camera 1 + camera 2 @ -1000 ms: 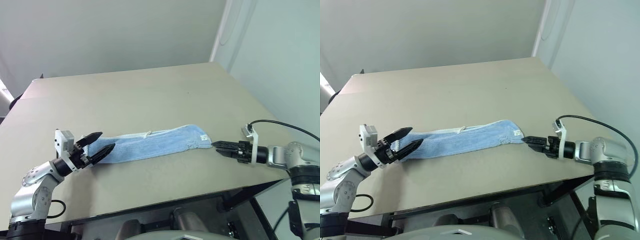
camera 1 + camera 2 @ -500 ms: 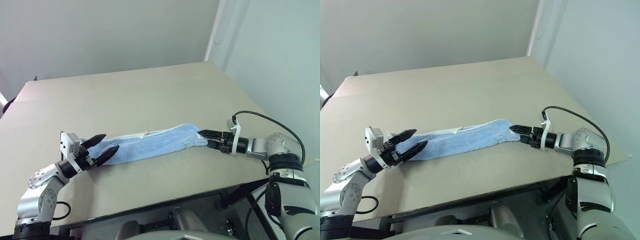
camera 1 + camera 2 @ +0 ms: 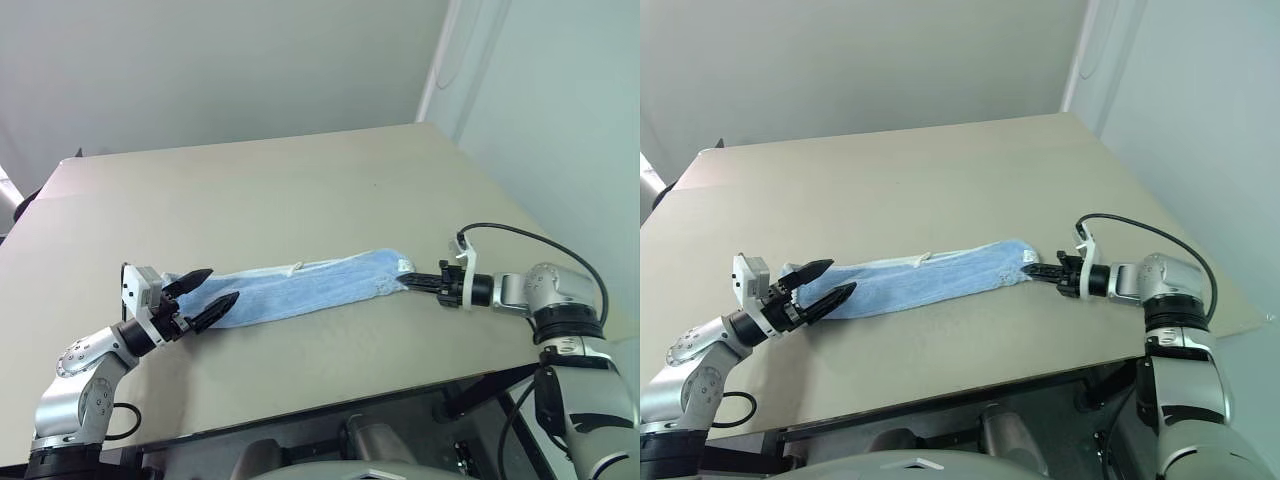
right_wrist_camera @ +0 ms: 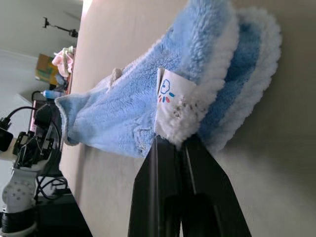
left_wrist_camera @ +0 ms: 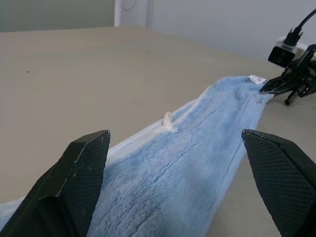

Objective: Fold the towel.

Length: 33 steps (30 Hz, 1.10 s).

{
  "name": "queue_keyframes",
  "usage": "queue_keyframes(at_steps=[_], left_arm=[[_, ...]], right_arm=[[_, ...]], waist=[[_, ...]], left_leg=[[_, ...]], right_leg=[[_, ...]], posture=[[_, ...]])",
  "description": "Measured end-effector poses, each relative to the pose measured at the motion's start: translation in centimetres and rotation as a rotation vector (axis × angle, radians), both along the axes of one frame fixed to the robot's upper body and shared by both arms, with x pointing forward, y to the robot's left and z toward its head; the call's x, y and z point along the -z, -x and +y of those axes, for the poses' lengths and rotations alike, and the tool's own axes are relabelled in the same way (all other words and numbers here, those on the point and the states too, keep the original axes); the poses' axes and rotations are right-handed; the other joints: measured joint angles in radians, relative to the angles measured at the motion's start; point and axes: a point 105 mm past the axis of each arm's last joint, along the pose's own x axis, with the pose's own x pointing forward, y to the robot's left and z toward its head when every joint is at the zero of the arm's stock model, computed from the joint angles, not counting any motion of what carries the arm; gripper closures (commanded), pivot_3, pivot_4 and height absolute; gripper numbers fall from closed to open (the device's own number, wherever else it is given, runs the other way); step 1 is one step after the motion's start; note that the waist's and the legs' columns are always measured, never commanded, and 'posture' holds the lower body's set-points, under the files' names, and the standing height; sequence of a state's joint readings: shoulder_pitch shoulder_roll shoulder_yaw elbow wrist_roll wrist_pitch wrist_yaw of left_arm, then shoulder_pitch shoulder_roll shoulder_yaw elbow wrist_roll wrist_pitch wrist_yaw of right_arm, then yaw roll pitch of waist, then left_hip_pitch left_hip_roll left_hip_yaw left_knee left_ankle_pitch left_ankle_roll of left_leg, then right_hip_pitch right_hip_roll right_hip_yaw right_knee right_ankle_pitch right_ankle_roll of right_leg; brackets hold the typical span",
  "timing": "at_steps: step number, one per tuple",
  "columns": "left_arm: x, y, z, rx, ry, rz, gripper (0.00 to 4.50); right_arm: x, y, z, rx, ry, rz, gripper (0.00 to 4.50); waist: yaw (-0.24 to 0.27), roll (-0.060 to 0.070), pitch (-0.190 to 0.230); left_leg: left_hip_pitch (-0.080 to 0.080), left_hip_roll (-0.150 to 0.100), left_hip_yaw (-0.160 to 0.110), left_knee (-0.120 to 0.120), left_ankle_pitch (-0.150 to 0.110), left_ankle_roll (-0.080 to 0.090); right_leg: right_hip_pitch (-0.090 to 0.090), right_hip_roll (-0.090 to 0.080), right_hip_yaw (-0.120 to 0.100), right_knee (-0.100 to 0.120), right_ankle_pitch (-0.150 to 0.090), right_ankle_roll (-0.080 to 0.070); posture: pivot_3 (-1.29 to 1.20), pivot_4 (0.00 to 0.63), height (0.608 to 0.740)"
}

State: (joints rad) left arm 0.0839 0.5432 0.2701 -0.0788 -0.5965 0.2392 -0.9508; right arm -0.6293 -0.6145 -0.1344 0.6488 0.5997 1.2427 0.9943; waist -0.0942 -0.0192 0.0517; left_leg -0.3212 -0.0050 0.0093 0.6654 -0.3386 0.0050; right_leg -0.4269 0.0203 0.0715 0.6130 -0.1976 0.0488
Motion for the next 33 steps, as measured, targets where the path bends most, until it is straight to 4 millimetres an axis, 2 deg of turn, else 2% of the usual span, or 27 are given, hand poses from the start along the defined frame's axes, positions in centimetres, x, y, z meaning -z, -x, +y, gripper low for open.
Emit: queue_keyframes(at_steps=[7,13,16,19,22,25,33], left_arm=[[0.1,-0.3,0.2,-0.005,-0.012,-0.005,0.0],[0.2,-0.4,0.4,-0.009,-0.016,0.001,0.0],[0.2,-0.5,0.4,-0.01,-0.017,-0.005,0.0],[-0.1,-0.7,0.4,-0.009,-0.018,-0.021,0.0],[-0.1,-0.8,0.4,-0.012,-0.019,-0.021,0.0],[-0.1,-0.8,0.5,-0.014,-0.019,-0.021,0.0],[0.3,-0.5,0.6,-0.017,-0.02,-0.007,0.0]], right_arm=[[-4.0,0.7,-2.7,-0.105,0.105,-0.188,4.47],[-4.2,3.1,-6.0,-0.279,0.355,-0.215,4.47],[-4.0,3.2,-7.1,-0.336,0.466,-0.249,4.47],[-4.1,3.0,-7.2,-0.371,0.524,-0.298,4.47],[-4.8,2.7,-5.9,-0.426,0.536,-0.369,4.47],[-5.9,2.6,-3.2,-0.526,0.536,-0.495,4.47],[-6.7,4.4,2.8,-0.753,0.454,-0.652,4.47]], waist=[[-0.002,0.001,0.001],[0.0,0.001,0.001],[-0.003,0.001,0.001],[-0.002,0.001,0.001],[-0.003,0.001,0.002],[-0.001,0.001,0.002],[0.003,0.0,0.002]], left_leg=[[0.0,0.0,0.0,0.0,0.0,0.0],[0.001,0.0,0.0,0.0,0.0,0.0],[0.001,0.0,0.001,0.0,0.0,0.0],[0.001,0.0,0.001,0.0,0.0,0.0],[0.001,0.001,0.001,0.0,0.0,0.0],[0.001,0.001,0.001,0.0,0.0,0.0],[0.001,0.001,0.0,0.0,0.0,0.0]], right_leg=[[0.0,0.001,0.0,0.0,0.0,0.0],[-0.001,0.001,-0.001,0.0,-0.001,0.0],[-0.001,0.001,0.0,0.0,-0.001,0.0],[-0.001,0.001,0.0,0.0,-0.001,0.0],[-0.002,0.001,0.0,0.0,-0.001,0.0],[-0.002,0.001,0.0,0.0,-0.001,0.0],[-0.004,0.0,-0.001,0.0,-0.001,0.0]], posture=[[0.0,0.0,0.74],[0.0,0.0,0.74],[0.0,0.0,0.74],[0.0,0.0,0.74],[0.0,0.0,0.74],[0.0,0.0,0.74],[0.0,0.0,0.74]])
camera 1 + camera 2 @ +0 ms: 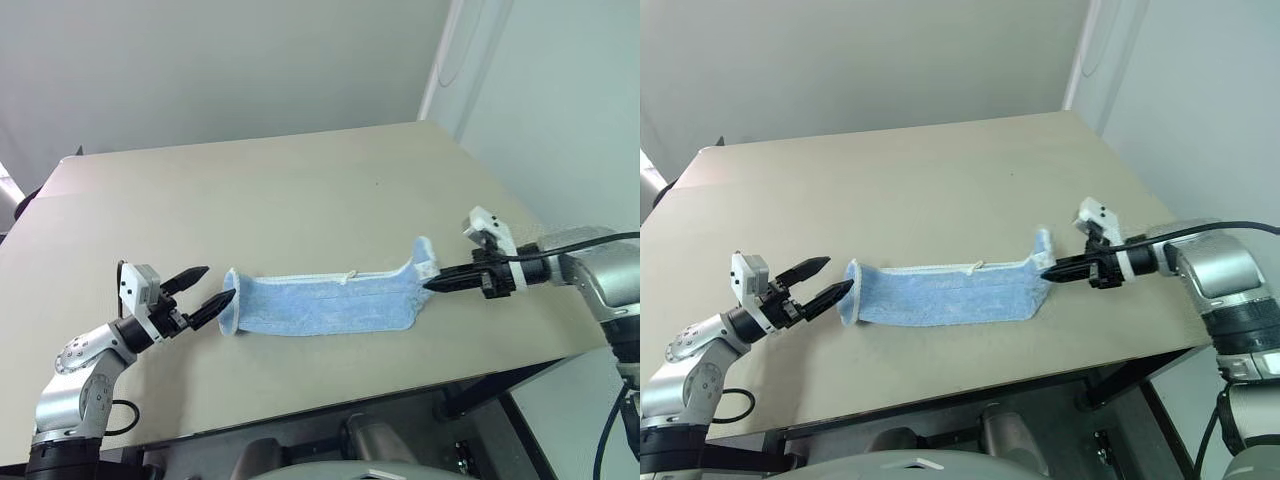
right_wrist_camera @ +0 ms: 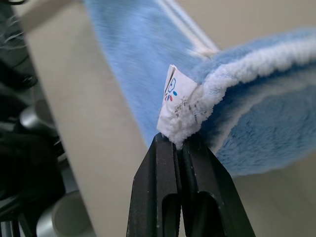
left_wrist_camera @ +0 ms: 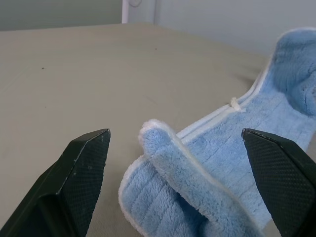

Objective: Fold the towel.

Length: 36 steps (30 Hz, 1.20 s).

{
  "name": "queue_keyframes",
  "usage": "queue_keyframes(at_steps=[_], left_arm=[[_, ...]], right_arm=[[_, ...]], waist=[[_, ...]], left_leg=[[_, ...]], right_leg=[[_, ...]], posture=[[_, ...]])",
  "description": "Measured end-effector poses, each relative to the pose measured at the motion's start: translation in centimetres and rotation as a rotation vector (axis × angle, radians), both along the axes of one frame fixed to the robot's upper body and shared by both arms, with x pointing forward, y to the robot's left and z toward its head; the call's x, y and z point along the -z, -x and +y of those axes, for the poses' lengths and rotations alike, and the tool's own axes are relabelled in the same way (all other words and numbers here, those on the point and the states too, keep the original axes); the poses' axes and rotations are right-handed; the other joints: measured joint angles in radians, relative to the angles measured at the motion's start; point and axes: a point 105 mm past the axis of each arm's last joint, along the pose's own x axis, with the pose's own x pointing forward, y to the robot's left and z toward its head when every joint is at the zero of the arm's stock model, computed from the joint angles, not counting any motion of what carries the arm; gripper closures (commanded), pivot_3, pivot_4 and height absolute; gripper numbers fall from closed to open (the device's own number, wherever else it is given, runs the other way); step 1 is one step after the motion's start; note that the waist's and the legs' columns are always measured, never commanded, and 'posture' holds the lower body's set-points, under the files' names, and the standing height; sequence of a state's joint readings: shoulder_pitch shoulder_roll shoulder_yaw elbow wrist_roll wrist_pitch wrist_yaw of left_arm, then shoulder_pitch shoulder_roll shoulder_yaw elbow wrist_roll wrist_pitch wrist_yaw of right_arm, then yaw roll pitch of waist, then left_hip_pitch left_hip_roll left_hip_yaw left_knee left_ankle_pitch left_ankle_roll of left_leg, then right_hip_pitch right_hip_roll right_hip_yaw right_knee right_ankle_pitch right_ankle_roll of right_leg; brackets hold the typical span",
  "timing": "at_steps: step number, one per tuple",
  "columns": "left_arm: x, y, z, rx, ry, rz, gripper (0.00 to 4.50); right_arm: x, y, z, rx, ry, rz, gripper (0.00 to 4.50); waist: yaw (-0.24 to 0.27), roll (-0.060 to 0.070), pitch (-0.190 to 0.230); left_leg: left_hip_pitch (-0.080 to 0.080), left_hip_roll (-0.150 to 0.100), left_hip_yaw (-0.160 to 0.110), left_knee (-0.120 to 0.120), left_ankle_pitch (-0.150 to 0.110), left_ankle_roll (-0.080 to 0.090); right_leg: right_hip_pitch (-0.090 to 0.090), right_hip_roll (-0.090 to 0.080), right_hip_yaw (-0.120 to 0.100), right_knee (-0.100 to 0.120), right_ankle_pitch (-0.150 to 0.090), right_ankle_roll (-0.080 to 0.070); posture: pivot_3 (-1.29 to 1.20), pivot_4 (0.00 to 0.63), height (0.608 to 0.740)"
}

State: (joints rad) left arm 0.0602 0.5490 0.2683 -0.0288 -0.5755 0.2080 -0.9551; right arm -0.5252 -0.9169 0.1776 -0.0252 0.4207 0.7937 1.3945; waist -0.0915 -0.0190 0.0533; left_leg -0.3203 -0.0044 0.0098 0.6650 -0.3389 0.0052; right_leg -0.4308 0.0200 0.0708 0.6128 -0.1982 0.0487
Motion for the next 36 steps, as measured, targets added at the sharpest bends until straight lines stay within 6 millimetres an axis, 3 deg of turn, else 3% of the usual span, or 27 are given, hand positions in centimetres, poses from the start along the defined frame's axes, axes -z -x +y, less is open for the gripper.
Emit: queue_keyframes(at_steps=[6,11,15,19,25,28,31,36], left_arm=[[0.0,-0.2,-0.5,0.018,-0.004,-0.002,0.0],[0.1,-0.2,-0.7,0.028,-0.017,0.001,0.0],[0.2,-0.2,-0.7,0.028,-0.018,0.004,0.0],[0.3,0.1,-0.7,0.03,-0.021,0.01,0.0],[0.6,0.4,-0.5,0.02,-0.019,0.023,0.0],[0.4,0.5,0.2,-0.002,-0.009,0.028,0.0],[-0.2,0.6,1.2,-0.026,-0.032,0.029,0.0],[-0.3,1.4,1.5,-0.026,-0.041,0.082,0.0]], right_arm=[[2.5,0.6,5.2,-0.156,-0.024,0.006,4.47],[4.8,0.2,7.4,-0.205,-0.004,0.004,4.47],[5.6,-0.1,7.7,-0.217,0.006,-0.007,3.45],[4.9,-0.8,8.2,-0.206,-0.03,-0.032,2.04],[0.2,-1.6,8.1,-0.153,-0.263,-0.107,2.04],[-1.3,-2.9,8.0,-0.065,-0.363,-0.206,2.04],[0.1,-4.6,8.4,0.033,-0.382,-0.249,2.04],[6.3,-4.5,9.0,0.067,-0.241,-0.182,2.04]], waist=[[-0.002,0.0,0.0],[-0.001,-0.001,0.0],[0.001,-0.001,0.0],[0.001,-0.001,0.0],[0.007,-0.001,0.0],[0.012,-0.002,-0.001],[0.015,-0.003,-0.001],[0.02,-0.002,-0.001]], left_leg=[[0.0,0.0,0.0,0.0,0.0,0.0],[0.0,0.0,-0.001,0.0,0.0,0.0],[0.0,-0.001,-0.001,0.0,0.0,0.0],[0.0,0.0,-0.001,0.0,0.0,0.0],[0.0,0.0,-0.003,0.0,0.0,0.0],[0.0,0.0,-0.003,0.0,0.0,0.0],[0.0,0.001,-0.003,0.0,0.0,0.0],[0.0,0.001,-0.002,0.0,0.0,0.0]], right_leg=[[0.0,0.0,0.0,0.001,0.0,0.0],[0.0,0.0,-0.001,0.001,0.001,0.0],[0.0,-0.002,-0.001,0.001,0.001,0.001],[0.0,-0.001,-0.001,0.001,0.001,0.001],[0.0,-0.001,-0.001,0.002,0.002,0.002],[0.0,0.0,-0.001,0.002,0.001,0.001],[0.001,0.001,-0.002,0.002,0.001,0.0],[0.0,0.0,-0.001,0.002,0.001,0.0]], posture=[[0.0,0.0,0.74],[0.0,0.0,0.74],[0.0,0.0,0.74],[0.0,0.0,0.74],[0.0,0.0,0.74],[0.0,0.0,0.74],[0.0,0.0,0.74],[0.0,0.0,0.74]])
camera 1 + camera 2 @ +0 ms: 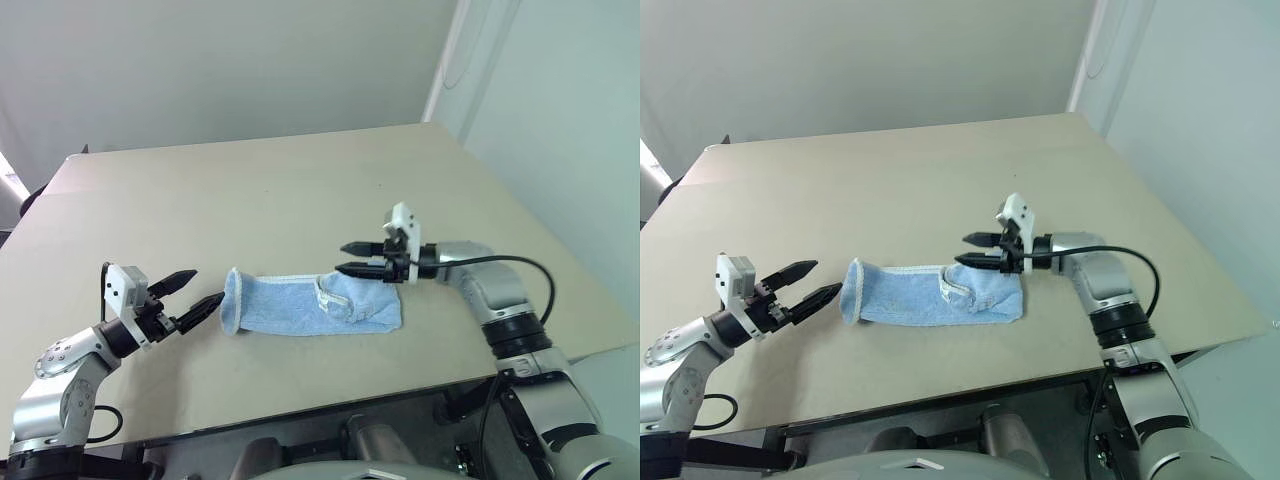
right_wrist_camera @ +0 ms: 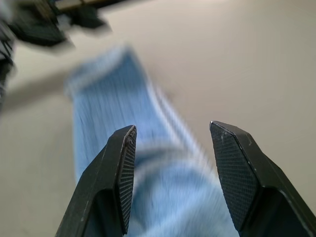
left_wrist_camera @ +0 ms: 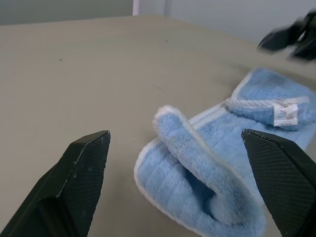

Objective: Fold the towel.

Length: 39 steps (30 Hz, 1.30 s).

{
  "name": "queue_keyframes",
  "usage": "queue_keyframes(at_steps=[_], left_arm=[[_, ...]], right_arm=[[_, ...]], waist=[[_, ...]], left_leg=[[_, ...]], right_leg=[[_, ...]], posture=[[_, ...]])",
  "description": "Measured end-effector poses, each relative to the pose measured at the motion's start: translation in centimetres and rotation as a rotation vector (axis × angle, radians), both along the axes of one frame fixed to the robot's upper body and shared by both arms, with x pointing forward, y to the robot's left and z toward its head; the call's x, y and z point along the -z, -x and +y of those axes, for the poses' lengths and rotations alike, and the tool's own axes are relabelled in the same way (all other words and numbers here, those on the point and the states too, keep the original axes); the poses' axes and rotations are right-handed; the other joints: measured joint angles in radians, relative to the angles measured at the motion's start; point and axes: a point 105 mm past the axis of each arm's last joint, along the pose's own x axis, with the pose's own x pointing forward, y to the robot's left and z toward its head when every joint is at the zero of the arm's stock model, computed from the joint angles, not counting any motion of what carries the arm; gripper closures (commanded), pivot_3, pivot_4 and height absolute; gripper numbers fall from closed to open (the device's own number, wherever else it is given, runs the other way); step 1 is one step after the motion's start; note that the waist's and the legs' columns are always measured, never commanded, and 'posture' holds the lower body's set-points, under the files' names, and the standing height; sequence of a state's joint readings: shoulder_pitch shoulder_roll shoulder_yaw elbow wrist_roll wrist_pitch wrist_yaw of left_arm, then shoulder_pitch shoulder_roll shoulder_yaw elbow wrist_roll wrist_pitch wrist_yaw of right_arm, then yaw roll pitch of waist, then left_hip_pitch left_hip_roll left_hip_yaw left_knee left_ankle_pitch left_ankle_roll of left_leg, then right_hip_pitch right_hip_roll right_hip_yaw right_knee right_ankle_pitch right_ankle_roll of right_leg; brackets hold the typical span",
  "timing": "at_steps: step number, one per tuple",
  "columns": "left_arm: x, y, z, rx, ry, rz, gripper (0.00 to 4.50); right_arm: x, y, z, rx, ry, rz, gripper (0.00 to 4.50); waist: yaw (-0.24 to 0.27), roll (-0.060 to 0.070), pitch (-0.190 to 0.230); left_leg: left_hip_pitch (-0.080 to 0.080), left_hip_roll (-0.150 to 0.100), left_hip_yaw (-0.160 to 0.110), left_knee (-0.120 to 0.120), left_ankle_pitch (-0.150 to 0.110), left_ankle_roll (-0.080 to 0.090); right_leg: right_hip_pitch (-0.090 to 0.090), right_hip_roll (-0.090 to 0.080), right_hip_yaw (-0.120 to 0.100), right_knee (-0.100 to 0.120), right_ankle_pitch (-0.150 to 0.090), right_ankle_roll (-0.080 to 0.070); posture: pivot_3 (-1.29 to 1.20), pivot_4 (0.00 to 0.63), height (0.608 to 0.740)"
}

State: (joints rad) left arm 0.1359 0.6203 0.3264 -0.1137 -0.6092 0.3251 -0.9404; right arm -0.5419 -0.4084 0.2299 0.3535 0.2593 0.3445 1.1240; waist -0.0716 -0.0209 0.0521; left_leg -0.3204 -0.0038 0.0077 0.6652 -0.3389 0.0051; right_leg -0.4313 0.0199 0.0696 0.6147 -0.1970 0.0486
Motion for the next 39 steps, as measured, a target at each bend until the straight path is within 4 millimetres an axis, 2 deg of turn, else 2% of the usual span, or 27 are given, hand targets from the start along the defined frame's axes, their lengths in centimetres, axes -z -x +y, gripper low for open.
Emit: queue_keyframes(at_steps=[3,7,12,15,20,25,36,39], left_arm=[[0.4,0.6,0.1,0.002,-0.003,0.05,0.0],[1.2,1.1,-0.4,0.009,-0.002,0.124,0.0],[3.5,1.9,-2.5,0.041,-0.002,0.287,0.0],[4.9,2.1,-3.0,0.012,0.005,0.398,0.0],[5.0,1.3,-3.5,-0.029,0.052,0.474,0.0],[4.7,0.6,-3.0,-0.07,0.182,0.553,0.0],[4.7,-0.7,-2.7,-0.115,0.325,0.627,0.0],[4.8,-1.2,-2.7,-0.127,0.329,0.644,0.61]], right_arm=[[3.4,0.4,0.4,0.012,0.095,0.01,2.04],[3.8,-0.3,1.0,0.044,0.109,-0.043,2.04],[3.7,-1.2,1.4,0.113,0.087,-0.041,2.04],[3.5,-1.5,1.3,0.139,0.079,-0.043,2.04],[3.3,-2.1,0.8,0.198,0.072,-0.042,2.04],[3.1,-2.2,0.9,0.206,0.067,-0.046,2.04],[3.0,-2.5,0.7,0.224,0.077,-0.061,2.04],[2.9,-2.8,0.6,0.238,0.078,-0.066,2.02]], waist=[[0.0,0.0,0.0],[-0.002,-0.002,-0.001],[-0.004,-0.001,-0.001],[-0.004,-0.001,-0.001],[0.002,0.003,-0.003],[0.0,0.006,-0.004],[0.0,0.007,-0.004],[-0.001,0.007,-0.004]], left_leg=[[0.0,0.0,0.0,0.0,0.0,0.0],[0.001,0.0,0.001,0.0,0.0,0.0],[0.003,0.0,0.001,0.001,0.0,0.0],[0.004,0.0,-0.001,0.001,0.0,0.0],[0.003,-0.001,-0.001,0.001,0.0,0.0],[0.006,-0.001,-0.002,0.002,0.001,-0.001],[0.014,-0.001,-0.003,0.001,0.001,-0.001],[0.015,-0.001,-0.003,0.001,0.001,-0.001]], right_leg=[[0.0,-0.001,0.0,0.0,0.0,0.0],[0.005,-0.002,0.001,0.0,-0.001,-0.001],[0.006,0.0,0.001,0.003,-0.001,-0.001],[0.005,0.001,0.001,0.003,-0.001,-0.001],[0.007,0.0,0.001,0.003,-0.001,-0.001],[0.009,0.001,0.001,0.004,-0.001,-0.001],[0.012,0.002,0.001,0.005,-0.001,-0.002],[0.014,0.002,0.001,0.004,-0.001,-0.002]], posture=[[0.0,0.0,0.74],[0.0,0.0,0.74],[0.0,0.0,0.74],[0.0,0.0,0.74],[0.0,0.0,0.74],[0.0,0.0,0.74],[0.0,0.0,0.74],[0.0,0.0,0.74]])
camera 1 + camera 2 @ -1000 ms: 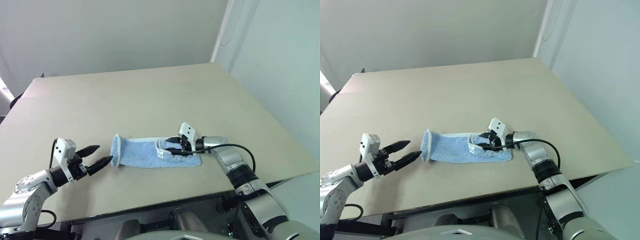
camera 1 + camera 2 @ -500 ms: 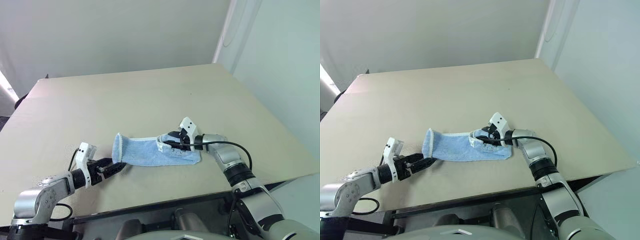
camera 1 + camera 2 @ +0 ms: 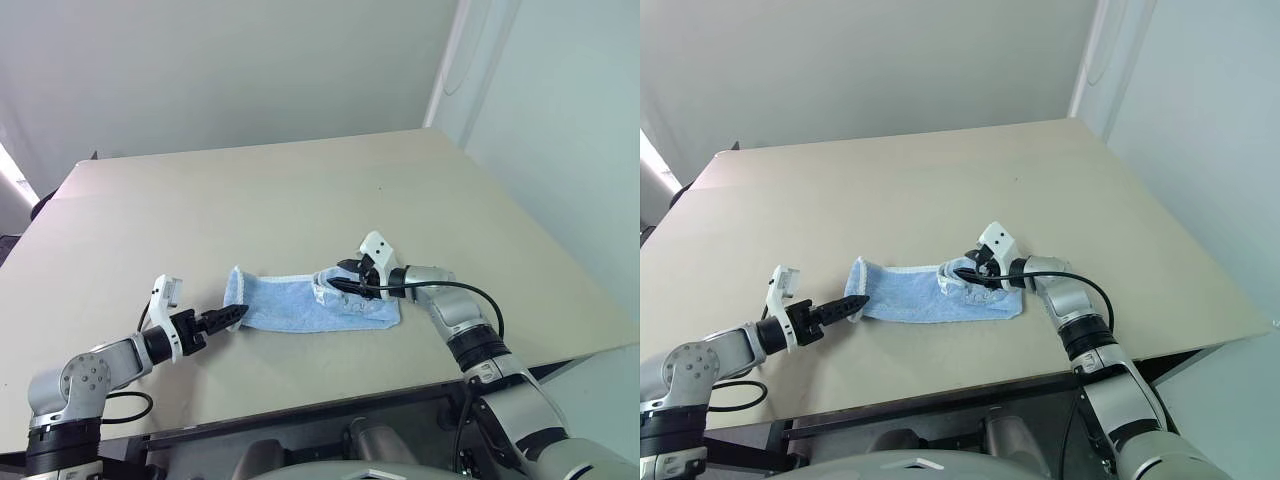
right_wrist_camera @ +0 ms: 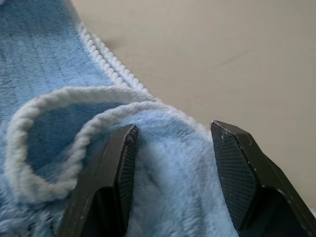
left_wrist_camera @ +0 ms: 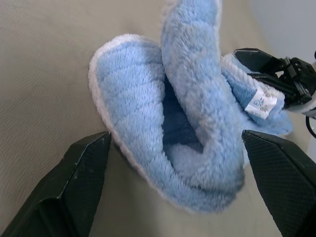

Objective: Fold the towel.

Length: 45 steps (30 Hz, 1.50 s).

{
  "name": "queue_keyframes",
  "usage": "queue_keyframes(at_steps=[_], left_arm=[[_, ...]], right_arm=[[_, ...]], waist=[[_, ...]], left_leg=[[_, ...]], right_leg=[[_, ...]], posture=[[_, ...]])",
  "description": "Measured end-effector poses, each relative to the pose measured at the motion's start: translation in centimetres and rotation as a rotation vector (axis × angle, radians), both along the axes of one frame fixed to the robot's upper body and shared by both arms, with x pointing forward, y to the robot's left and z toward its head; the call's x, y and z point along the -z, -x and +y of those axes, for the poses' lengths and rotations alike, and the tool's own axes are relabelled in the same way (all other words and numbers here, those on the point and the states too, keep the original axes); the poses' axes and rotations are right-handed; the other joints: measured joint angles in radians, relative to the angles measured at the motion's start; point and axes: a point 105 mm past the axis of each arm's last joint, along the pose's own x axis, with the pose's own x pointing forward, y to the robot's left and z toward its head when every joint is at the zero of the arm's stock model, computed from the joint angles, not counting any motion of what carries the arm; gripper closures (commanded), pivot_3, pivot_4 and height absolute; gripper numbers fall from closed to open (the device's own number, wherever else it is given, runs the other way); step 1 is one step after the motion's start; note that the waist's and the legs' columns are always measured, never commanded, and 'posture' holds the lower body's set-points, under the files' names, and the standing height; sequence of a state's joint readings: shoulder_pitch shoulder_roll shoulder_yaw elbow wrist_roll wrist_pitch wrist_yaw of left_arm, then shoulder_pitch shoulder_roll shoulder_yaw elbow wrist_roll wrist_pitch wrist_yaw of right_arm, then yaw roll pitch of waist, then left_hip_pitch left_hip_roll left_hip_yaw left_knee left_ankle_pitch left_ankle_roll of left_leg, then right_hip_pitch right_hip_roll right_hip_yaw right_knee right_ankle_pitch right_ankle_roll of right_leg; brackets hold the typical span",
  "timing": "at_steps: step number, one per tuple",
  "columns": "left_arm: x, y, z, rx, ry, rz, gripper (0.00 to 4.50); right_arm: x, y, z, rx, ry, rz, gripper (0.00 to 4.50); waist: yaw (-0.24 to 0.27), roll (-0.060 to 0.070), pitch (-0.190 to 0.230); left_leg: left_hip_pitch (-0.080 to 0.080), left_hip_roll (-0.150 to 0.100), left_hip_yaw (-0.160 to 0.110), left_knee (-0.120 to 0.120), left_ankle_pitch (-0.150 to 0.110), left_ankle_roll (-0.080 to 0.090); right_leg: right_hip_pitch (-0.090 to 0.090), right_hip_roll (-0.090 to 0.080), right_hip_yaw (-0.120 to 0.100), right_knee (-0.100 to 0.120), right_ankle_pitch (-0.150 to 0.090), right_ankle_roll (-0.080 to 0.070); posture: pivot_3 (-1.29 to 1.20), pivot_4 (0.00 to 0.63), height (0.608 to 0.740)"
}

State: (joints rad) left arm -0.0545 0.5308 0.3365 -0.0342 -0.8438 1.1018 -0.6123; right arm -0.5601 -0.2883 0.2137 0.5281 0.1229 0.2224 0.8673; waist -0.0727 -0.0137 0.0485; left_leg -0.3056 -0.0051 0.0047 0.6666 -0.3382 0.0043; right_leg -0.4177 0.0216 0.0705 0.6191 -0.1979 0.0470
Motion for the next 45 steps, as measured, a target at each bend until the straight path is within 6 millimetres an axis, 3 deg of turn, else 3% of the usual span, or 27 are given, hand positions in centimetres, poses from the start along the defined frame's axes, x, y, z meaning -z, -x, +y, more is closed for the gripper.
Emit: queue_keyframes(at_steps=[6,10,11,21,26,28,30,33,39,45], left_arm=[[0.2,-0.5,0.6,-0.013,-0.007,0.027,2.8],[-0.6,-0.9,0.8,0.004,0.011,0.0,4.27],[-0.8,-0.9,0.8,0.009,0.019,-0.006,4.47],[-2.8,-0.1,2.7,0.032,0.017,0.015,4.47],[-4.9,-0.6,3.2,0.019,0.059,-0.017,4.47],[-5.5,-0.7,3.0,0.029,0.065,-0.015,4.47],[-5.7,-0.6,2.9,0.042,0.057,0.01,4.47],[-5.8,-0.6,2.9,0.044,0.042,0.025,4.47],[-8.5,-1.8,2.2,0.089,0.029,-0.036,4.47],[-10.5,-3.0,-1.5,0.245,0.041,-0.063,4.47]], right_arm=[[0.0,-0.3,-0.2,0.023,0.001,-0.005,2.02],[-0.1,-0.3,-0.2,0.022,0.001,-0.01,2.02],[-0.1,-0.3,-0.2,0.019,0.0,-0.01,2.02],[-0.4,0.6,0.7,-0.025,-0.06,-0.005,2.02],[-4.6,0.3,1.0,-0.005,-0.261,-0.063,2.02],[-6.2,1.0,1.3,-0.06,-0.316,-0.078,2.02],[-7.1,2.4,1.5,-0.137,-0.349,-0.066,2.02],[-7.2,3.0,1.0,-0.159,-0.345,-0.035,2.02],[-6.9,2.8,-2.9,-0.094,-0.294,-0.02,2.02],[-7.8,2.7,-9.4,0.07,-0.24,-0.02,2.02]], waist=[[-0.005,0.0,0.0],[-0.007,0.0,0.0],[-0.007,0.0,0.0],[-0.024,-0.001,0.001],[-0.027,-0.003,0.002],[-0.026,-0.003,0.002],[-0.025,-0.003,0.002],[-0.025,-0.003,0.002],[-0.021,-0.004,0.003],[-0.017,-0.005,0.003]], left_leg=[[-0.003,0.0,0.0,-0.001,0.0,0.0],[-0.009,0.0,0.0,-0.001,0.0,0.0],[-0.011,0.0,0.0,-0.001,0.0,0.0],[-0.014,0.0,-0.002,-0.001,0.0,0.0],[-0.015,0.0,-0.004,-0.001,0.0,0.0],[-0.015,0.0,-0.004,-0.002,0.0,0.0],[-0.015,0.0,-0.005,-0.002,0.0,0.0],[-0.015,0.0,-0.005,-0.002,0.0,0.0],[-0.015,-0.001,-0.005,-0.002,0.0,0.0],[-0.016,-0.003,-0.005,-0.002,0.0,0.0]], right_leg=[[-0.003,0.0,0.0,-0.001,0.0,0.0],[-0.008,0.0,0.0,-0.002,0.0,0.0],[-0.009,0.0,0.0,-0.002,0.0,0.0],[-0.012,-0.001,0.0,-0.003,0.0,0.0],[-0.013,-0.001,-0.001,-0.004,0.002,0.002],[-0.013,-0.001,-0.002,-0.004,0.002,0.003],[-0.013,-0.001,-0.002,-0.005,0.002,0.004],[-0.013,-0.002,-0.002,-0.005,0.001,0.002],[-0.013,-0.002,-0.003,-0.005,0.0,0.001],[-0.012,-0.003,-0.002,-0.006,0.0,0.002]], posture=[[0.0,0.0,0.74],[0.0,0.0,0.74],[0.0,0.0,0.74],[0.0,0.0,0.74],[0.0,0.0,0.74],[0.0,0.0,0.74],[0.0,0.0,0.74],[0.0,0.0,0.74],[0.0,0.0,0.74],[0.0,0.0,0.74]])
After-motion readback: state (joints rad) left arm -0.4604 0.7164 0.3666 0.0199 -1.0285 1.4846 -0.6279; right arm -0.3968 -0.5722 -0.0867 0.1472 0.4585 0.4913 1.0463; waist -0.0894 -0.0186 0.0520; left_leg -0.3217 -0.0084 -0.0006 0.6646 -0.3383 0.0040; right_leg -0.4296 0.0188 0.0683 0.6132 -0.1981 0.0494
